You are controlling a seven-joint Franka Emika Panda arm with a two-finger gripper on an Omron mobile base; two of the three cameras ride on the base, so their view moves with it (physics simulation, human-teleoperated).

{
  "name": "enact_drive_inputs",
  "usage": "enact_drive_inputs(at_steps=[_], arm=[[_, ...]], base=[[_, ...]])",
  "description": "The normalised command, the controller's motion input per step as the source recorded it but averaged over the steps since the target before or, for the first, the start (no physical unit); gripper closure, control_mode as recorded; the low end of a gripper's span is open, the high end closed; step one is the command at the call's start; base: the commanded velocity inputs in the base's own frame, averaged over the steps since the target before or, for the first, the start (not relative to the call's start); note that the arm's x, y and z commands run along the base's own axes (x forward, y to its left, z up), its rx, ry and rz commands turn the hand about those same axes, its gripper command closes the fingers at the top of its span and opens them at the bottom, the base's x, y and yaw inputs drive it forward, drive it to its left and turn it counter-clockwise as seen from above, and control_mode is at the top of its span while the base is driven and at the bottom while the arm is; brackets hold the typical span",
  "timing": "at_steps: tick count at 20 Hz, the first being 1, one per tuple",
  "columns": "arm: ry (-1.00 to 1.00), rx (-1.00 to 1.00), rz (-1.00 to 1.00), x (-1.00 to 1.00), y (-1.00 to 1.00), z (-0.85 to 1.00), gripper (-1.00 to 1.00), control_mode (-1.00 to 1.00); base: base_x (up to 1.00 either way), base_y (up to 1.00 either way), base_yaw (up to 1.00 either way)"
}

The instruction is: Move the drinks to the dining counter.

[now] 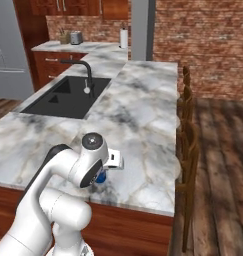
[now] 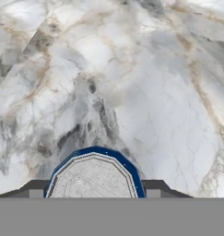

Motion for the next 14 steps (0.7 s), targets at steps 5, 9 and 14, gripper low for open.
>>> enact_drive_inputs(at_steps=[5,9,14], arm=[[0.00,0.00,0.00,0.00,0.00,0.00,1.00,1.00],[0.00,0.00,0.00,0.00,0.00,0.00,1.00,1.00],[0.00,0.00,0.00,0.00,0.00,0.00,1.00,1.00]], base=[[0.33,0.00,0.27],[0.24,0.00,0.19],[0.20,0.00,0.08]])
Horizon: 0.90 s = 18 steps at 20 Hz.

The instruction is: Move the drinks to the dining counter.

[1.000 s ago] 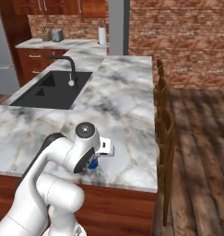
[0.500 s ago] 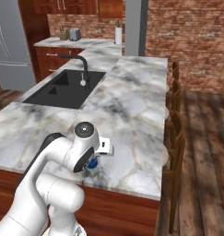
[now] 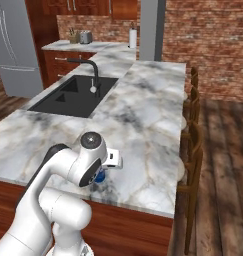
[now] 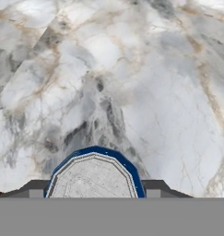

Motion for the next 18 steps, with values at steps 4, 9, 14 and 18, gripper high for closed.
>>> enact_drive_inputs(at_steps=[4,9,14,18], arm=[[0.00,0.00,0.00,0.00,0.00,0.00,1.00,1.00],[0.00,0.00,0.00,0.00,0.00,0.00,1.00,1.00],[0.00,0.00,0.00,0.07,0.00,0.00,1.00,-1.00],[0.00,0.00,0.00,0.31,0.00,0.00,1.00,-1.00]], base=[[0.01,0.00,0.00],[0.00,0.00,0.00],[0.00,0.00,0.00],[0.00,0.00,0.00]])
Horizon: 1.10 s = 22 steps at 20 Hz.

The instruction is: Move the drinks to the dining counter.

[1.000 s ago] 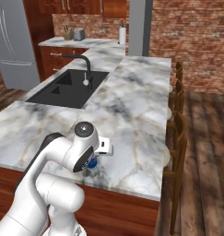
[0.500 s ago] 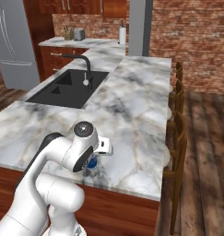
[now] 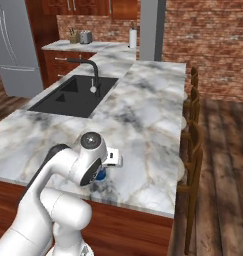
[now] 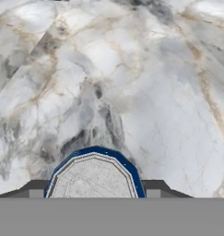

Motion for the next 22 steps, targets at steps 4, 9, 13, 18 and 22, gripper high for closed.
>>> enact_drive_inputs(at_steps=[4,9,13,18,22], arm=[[0.00,0.00,0.00,0.40,0.00,0.00,1.00,-1.00],[0.00,0.00,0.03,0.47,-0.01,0.00,1.00,-1.00],[0.00,0.04,0.02,0.53,-0.13,0.00,1.00,-1.00],[0.03,0.01,0.01,0.51,-0.07,-0.01,1.00,-1.00],[0.08,0.00,0.01,0.47,0.00,-0.06,1.00,-1.00]], base=[[0.00,0.00,0.00],[0.00,0.00,0.00],[0.00,0.00,0.00],[0.00,0.00,0.00],[0.00,0.00,0.00]])
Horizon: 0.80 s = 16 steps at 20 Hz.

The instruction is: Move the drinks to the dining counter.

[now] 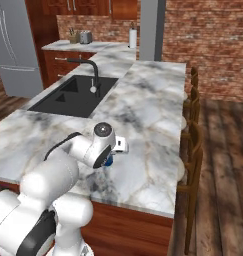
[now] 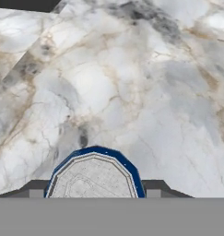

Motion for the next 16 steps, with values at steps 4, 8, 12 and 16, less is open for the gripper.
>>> enact_drive_inputs(at_steps=[4,8,12,16], arm=[[0.12,0.00,0.00,0.39,0.00,-0.03,1.00,-1.00],[0.04,0.00,0.00,0.22,0.00,-0.11,1.00,-1.00],[0.00,0.00,0.00,0.11,0.00,-0.20,1.00,-1.00],[0.00,0.00,0.01,0.02,0.00,-0.26,1.00,-1.00]], base=[[0.00,0.00,0.00],[0.00,0.00,0.00],[0.00,0.00,0.00],[0.00,0.00,0.00]])
